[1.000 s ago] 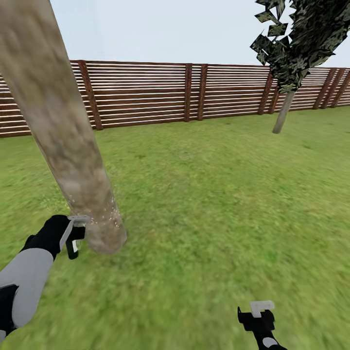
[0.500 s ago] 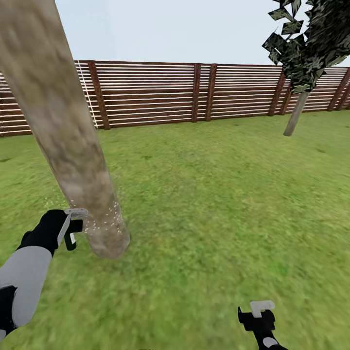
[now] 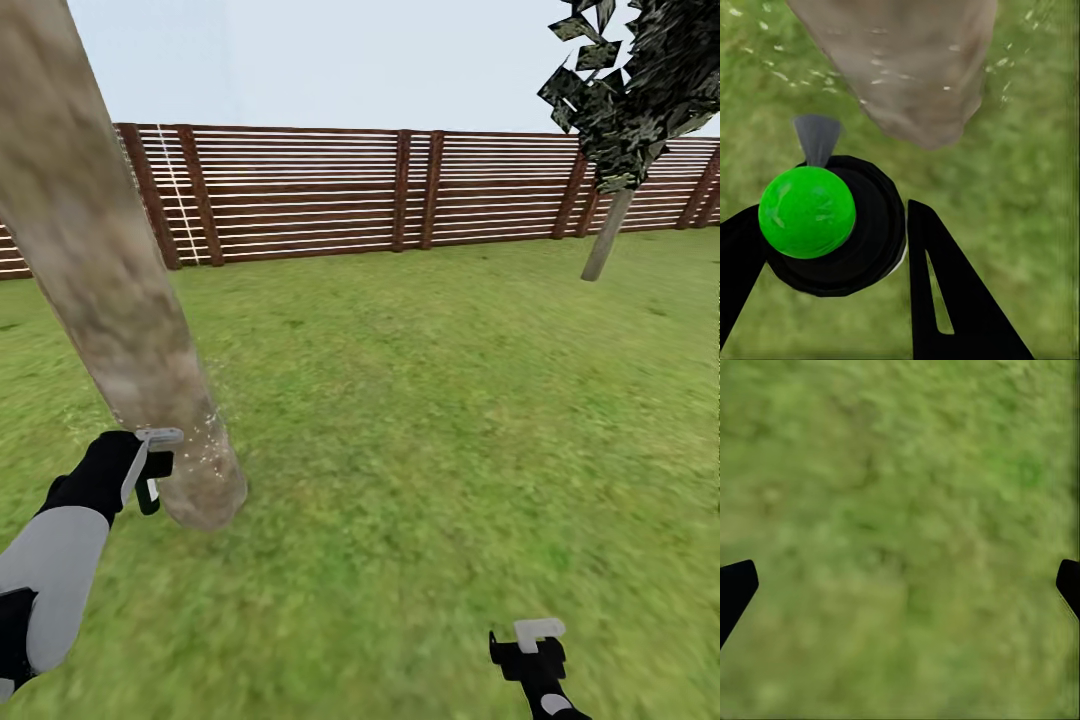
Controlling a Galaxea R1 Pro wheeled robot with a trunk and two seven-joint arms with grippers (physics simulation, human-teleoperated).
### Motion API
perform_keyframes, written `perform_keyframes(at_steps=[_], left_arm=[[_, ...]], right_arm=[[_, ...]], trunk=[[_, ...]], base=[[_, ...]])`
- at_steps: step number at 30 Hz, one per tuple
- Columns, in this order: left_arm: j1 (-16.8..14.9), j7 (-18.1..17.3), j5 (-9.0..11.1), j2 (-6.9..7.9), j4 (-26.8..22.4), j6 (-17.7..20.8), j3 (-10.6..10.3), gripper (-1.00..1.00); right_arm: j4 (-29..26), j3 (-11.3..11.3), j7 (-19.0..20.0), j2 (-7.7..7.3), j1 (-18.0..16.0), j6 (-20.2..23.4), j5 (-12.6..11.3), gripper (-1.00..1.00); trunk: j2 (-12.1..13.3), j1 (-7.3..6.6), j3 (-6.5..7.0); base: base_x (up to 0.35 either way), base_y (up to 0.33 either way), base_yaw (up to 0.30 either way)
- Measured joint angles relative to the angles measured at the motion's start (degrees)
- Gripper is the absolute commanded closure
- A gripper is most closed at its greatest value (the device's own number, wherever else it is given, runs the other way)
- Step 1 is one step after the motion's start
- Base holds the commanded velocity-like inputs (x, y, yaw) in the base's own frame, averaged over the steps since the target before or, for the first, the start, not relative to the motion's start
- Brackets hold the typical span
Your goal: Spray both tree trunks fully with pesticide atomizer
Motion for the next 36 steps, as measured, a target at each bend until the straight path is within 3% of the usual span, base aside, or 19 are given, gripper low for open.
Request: perform_keyframes(at_steps=[12, 18, 24, 30, 36], left_arm=[[-0.27, 0.0, 0.17, 0.03, -0.03, 0.01, 0.32, 1.0], [-0.29, 0.0, 0.18, -0.08, -0.04, 0.03, 0.08, 1.0], [-0.23, 0.0, 0.04, 0.25, -0.1, 0.07, 0.44, 1.0], [-0.12, 0.12, -0.06, 0.36, -1.7, 0.15, 0.66, 1.0], [1.04, 0.05, -0.18, 0.22, -1.21, -0.2, 0.43, 1.0]], right_arm=[[-0.01, 0.07, 0.01, 0.0, 0.0, 0.01, 0.01, -1.0], [0.02, 0.09, 0.01, 0.1, -0.01, 0.0, 0.08, -1.0], [0.03, 0.09, 0.02, 0.1, -0.02, 0.01, 0.03, -1.0], [-0.03, 0.07, 0.04, 0.09, 0.01, 0.04, 0.04, -1.0], [-0.02, 0.06, 0.02, 0.09, 0.01, 0.03, 0.05, -1.0]], trunk=[[0.0, -0.02, 0.0], [0.0, -0.01, 0.0], [0.0, 0.02, 0.0], [0.0, -0.02, 0.0], [0.0, 0.0, -0.01]], base=[[0.077, -0.253, 0.005], [0.185, -0.208, 0.245], [-0.136, -0.244, 0.275], [-0.008, 0.093, 0.253], [0.099, 0.077, 0.018]])
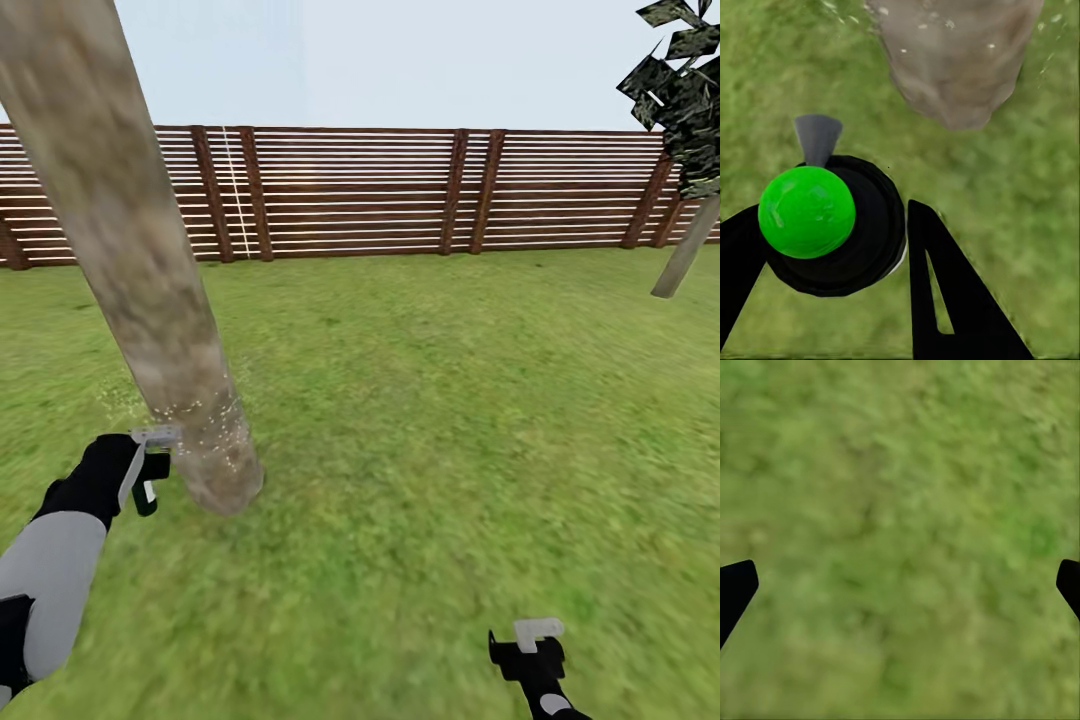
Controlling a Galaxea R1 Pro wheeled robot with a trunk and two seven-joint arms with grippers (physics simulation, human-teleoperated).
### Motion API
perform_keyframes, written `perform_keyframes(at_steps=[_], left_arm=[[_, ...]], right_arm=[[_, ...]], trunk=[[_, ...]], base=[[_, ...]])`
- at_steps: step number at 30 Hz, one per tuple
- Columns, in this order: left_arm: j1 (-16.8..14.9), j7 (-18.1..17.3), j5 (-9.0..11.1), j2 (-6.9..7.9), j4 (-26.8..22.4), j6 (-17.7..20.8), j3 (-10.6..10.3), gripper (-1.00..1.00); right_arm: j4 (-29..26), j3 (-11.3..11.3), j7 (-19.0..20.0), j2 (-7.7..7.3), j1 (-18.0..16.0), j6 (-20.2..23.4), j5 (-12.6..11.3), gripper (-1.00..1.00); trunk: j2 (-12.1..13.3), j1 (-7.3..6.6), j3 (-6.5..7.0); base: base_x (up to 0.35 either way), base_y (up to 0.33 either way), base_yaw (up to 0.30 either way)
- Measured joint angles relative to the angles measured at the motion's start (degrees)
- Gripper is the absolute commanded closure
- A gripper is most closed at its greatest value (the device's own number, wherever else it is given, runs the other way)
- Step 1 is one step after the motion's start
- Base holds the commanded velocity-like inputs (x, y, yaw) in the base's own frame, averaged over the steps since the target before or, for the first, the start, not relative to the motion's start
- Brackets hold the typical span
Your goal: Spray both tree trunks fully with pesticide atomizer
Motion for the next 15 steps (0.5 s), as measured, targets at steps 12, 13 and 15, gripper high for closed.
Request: perform_keyframes(at_steps=[12, 13, 15], left_arm=[[21.79, -32.67, -16.09, 1.28, 0.62, -36.08, -3.21, 1.0], [21.81, -36.42, -18.95, 1.27, 0.62, -38.27, -3.29, 1.0], [21.8, -44.14, -24.29, 1.22, 0.63, -40.48, -3.35, 1.0]], right_arm=[[-7.46, 12.08, 20.54, -0.71, -0.07, 0.12, 3.24, -1.0], [-9.44, 12.21, 24.38, -1.2, -0.04, 0.16, 3.38, -1.0], [-11.48, 12.37, 34.22, -2.16, -0.62, 0.19, 5.21, -1.0]], trunk=[[0.0, 0.0, 0.01], [0.0, 0.0, 0.01], [0.0, 0.0, 0.01]], base=[[0.0, 0.0, 0.0], [0.0, 0.0, 0.0], [0.0, 0.0, 0.0]])
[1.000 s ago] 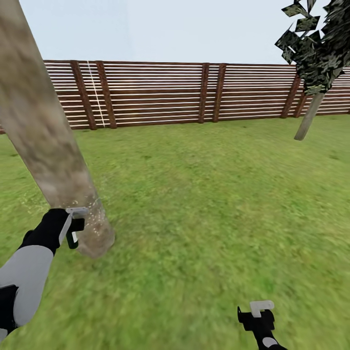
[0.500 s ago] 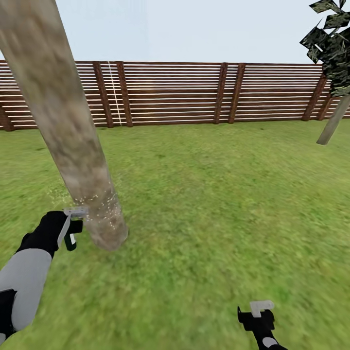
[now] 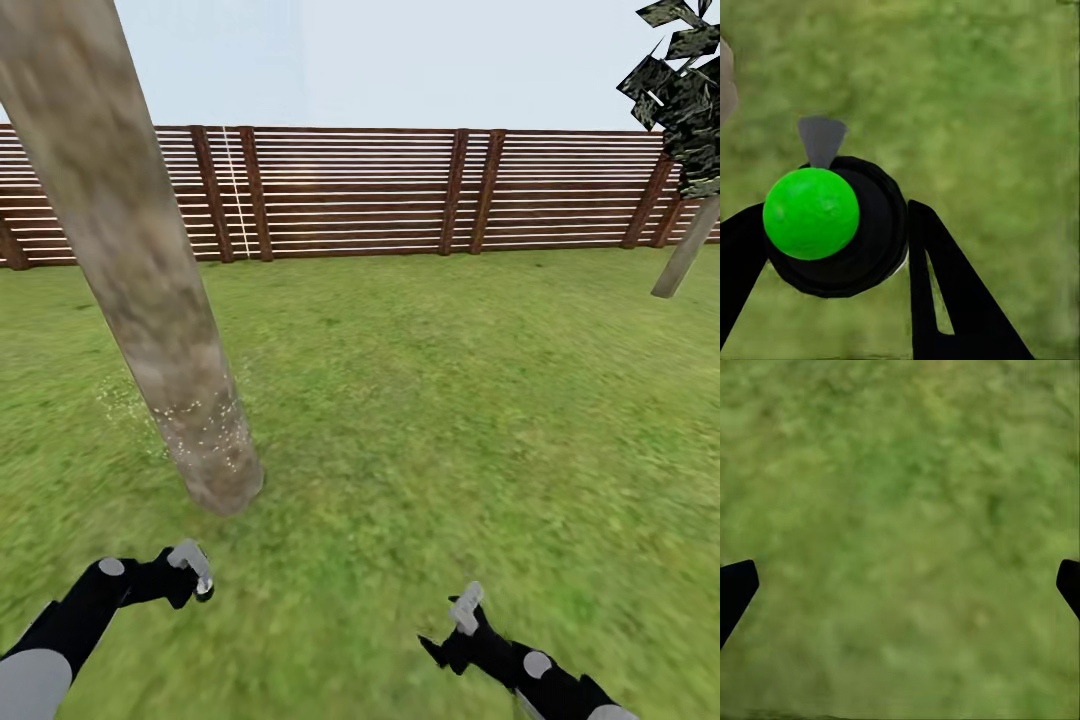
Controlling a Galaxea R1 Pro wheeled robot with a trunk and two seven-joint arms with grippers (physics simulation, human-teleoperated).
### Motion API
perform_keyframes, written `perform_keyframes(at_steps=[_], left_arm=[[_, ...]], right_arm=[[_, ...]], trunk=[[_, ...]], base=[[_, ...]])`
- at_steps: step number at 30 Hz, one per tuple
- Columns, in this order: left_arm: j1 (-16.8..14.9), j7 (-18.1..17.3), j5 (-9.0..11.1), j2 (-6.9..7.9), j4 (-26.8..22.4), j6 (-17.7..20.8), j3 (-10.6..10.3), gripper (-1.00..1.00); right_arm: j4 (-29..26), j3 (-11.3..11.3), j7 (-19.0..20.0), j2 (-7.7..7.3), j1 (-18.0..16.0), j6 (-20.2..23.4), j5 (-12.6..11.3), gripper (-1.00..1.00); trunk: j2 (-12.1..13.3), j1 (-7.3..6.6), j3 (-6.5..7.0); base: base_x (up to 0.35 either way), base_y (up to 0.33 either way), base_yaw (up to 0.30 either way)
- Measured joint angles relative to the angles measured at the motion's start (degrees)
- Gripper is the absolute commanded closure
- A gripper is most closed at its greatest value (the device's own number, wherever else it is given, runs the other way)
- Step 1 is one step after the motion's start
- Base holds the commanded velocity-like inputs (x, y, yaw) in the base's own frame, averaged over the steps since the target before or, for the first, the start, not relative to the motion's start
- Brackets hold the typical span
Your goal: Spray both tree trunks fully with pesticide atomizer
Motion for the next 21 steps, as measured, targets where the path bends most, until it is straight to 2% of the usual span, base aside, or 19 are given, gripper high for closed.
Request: perform_keyframes(at_steps=[1, 2, 3, 4, 5, 8, 9, 11, 12, 14, 16, 19, 21], left_arm=[[-0.18, -2.72, -2.25, -0.38, -0.07, -0.39, 0.05, 1.0], [-0.27, -3.58, -3.0, -0.68, -0.19, -0.55, -0.37, 1.0], [-0.29, -3.88, -3.27, -0.83, -0.26, -0.63, -1.42, 1.0], [-0.33, -4.08, -3.33, -0.94, -0.33, -0.76, -4.53, 1.0], [-0.34, -4.14, -3.4, -1.06, -0.3, -0.75, -6.91, 1.0], [-0.3, -4.3, -3.46, -2.22, -0.22, -0.75, -9.1, 1.0], [-0.29, -4.35, -3.53, -2.75, -0.18, -0.77, -9.59, 1.0], [-0.28, -4.45, -3.56, -4.08, -0.11, -0.75, -12.84, 1.0], [-0.27, -4.42, -3.47, -5.08, -0.04, -0.71, -15.86, 1.0], [-0.28, -4.46, -3.45, -6.55, -0.01, -0.69, -17.48, 1.0], [-0.28, -4.49, -3.52, -8.25, -0.01, -0.67, -17.99, 1.0], [-0.28, -4.5, -3.47, -10.17, -0.04, -0.67, -20.88, 1.0], [-0.28, -4.5, -3.38, -11.29, -0.08, -0.72, -21.69, 1.0]], right_arm=[[-0.59, 0.03, 6.03, -0.29, -1.68, 0.08, 3.1, -1.0], [-0.77, 0.08, 8.31, -0.47, -2.79, 0.12, 4.67, -1.0], [-0.88, 0.13, 9.1, -0.55, -3.23, 0.13, 5.27, -1.0], [-1.95, 0.18, 9.72, -0.6, -3.59, 0.22, 6.0, -1.0], [-3.15, 0.27, 10.52, -0.59, -3.7, 0.36, 7.62, 1.0], [-6.49, 0.23, 13.17, -0.34, -3.83, 0.59, 11.37, 1.0], [-7.74, 0.22, 14.02, -0.17, -3.85, 0.86, 11.83, 1.0], [-10.76, 0.22, 17.48, 0.08, -3.88, 2.32, 12.2, 1.0], [-13.53, 0.18, 19.54, 0.43, -3.87, 3.63, 12.24, 1.0], [-15.16, 0.18, 20.56, 1.89, -3.87, 4.26, 12.33, 1.0], [-15.66, 0.17, 20.8, 3.45, -3.88, 4.4, 12.34, 1.0], [-17.01, 0.15, 20.87, 4.05, -3.92, 4.44, 12.36, 1.0], [-17.39, 0.17, 20.87, 4.11, -3.93, 4.48, 12.37, 1.0]], trunk=[[0.0, 0.0, 0.01], [0.0, 0.0, 0.01], [0.0, 0.0, 0.0], [0.0, 0.0, 0.0], [0.0, 0.0, 0.0], [0.0, 0.0, 0.0], [0.0, 0.0, 0.0], [0.0, 0.0, 0.0], [0.0, 0.0, 0.0], [0.0, 0.0, 0.0], [0.0, 0.0, 0.0], [0.0, 0.0, 0.0], [0.0, 0.0, 0.0]], base=[[0.0, 0.0, 0.0], [0.0, 0.0, 0.0], [0.0, 0.0, 0.0], [0.0, 0.0, 0.0], [0.0, 0.0, 0.0], [0.0, 0.0, 0.0], [0.0, 0.0, 0.0], [0.0, 0.0, 0.0], [0.0, 0.0, 0.0], [0.0, 0.0, 0.0], [0.0, 0.0, 0.0], [0.0, 0.0, 0.0], [0.0, 0.0, 0.0]])
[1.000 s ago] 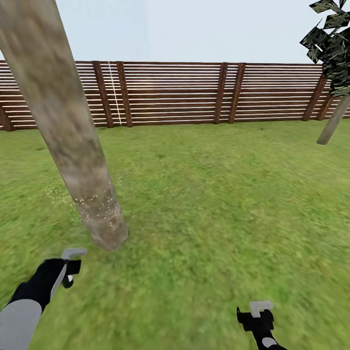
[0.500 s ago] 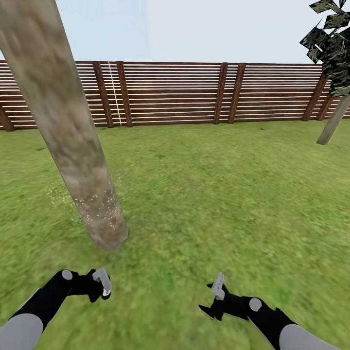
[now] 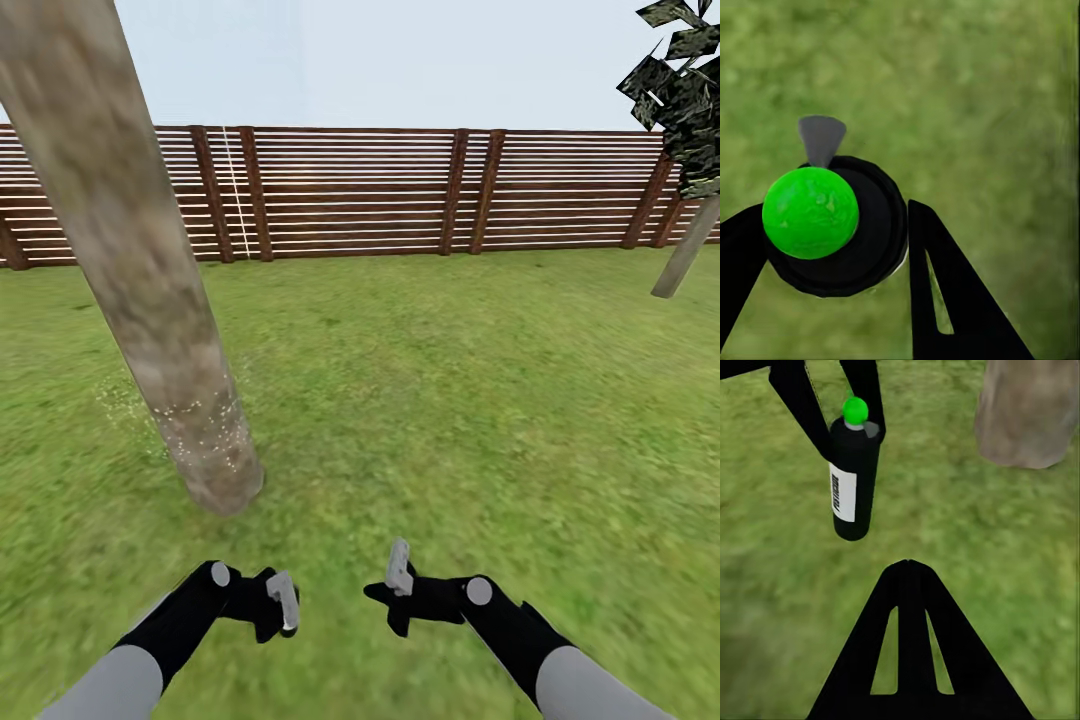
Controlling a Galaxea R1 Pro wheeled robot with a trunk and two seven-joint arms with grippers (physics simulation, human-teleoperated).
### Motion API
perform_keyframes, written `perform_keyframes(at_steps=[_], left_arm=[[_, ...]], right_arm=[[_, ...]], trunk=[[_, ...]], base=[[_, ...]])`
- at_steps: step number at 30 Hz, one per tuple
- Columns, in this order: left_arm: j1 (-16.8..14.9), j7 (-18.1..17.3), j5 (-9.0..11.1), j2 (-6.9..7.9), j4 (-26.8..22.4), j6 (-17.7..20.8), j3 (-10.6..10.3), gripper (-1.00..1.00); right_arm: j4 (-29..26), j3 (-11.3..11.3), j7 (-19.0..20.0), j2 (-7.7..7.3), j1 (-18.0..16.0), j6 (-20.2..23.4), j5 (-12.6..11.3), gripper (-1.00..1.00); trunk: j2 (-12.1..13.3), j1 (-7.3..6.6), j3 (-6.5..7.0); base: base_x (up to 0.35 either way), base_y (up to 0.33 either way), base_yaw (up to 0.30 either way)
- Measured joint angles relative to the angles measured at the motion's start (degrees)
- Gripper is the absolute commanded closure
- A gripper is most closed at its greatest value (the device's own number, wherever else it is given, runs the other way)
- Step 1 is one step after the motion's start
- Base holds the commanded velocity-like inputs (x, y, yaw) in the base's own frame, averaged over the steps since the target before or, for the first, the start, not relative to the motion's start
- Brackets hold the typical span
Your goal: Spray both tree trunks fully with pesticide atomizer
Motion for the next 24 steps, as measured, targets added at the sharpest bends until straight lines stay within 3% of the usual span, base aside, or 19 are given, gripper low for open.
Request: perform_keyframes(at_steps=[4, 7, 9, 10, 15, 24], left_arm=[[-0.02, 0.0, -0.16, -3.36, -0.49, 0.05, -0.51, 1.0], [-0.17, 0.08, -0.13, -4.71, -0.7, 0.06, -0.85, 1.0], [-0.31, 0.08, -0.14, -5.54, -0.72, 0.16, -3.14, 1.0], [-0.34, 0.11, -0.17, -5.78, -0.72, 0.2, -4.32, 1.0], [-0.42, 0.17, -0.28, -6.85, -0.73, 0.33, -5.81, 1.0], [-0.37, 0.29, -0.27, -7.92, -0.81, 0.06, -5.99, 1.0]], right_arm=[[0.01, -0.01, 0.0, 0.33, 0.07, -0.03, 0.01, 1.0], [0.1, -0.02, 0.01, 0.31, 0.08, 0.03, 0.08, 1.0], [0.06, -0.02, 0.0, 0.29, 0.08, 0.06, 0.09, 1.0], [0.05, -0.02, -0.03, 0.29, 0.07, 0.06, 0.09, 1.0], [-0.11, -0.02, 0.0, 0.37, 0.01, 0.05, 0.05, 1.0], [-0.13, -0.02, -0.06, 0.38, 0.06, 0.05, 0.08, 1.0]], trunk=[[0.0, 0.0, 0.0], [0.0, 0.0, 0.0], [0.0, 0.0, 0.0], [0.0, 0.0, 0.0], [0.0, 0.0, 0.0], [0.0, 0.0, 0.0]], base=[[0.0, 0.0, 0.0], [0.0, 0.0, 0.0], [0.0, 0.0, 0.0], [0.0, 0.0, 0.0], [0.0, 0.0, 0.0], [0.0, 0.0, 0.0]])
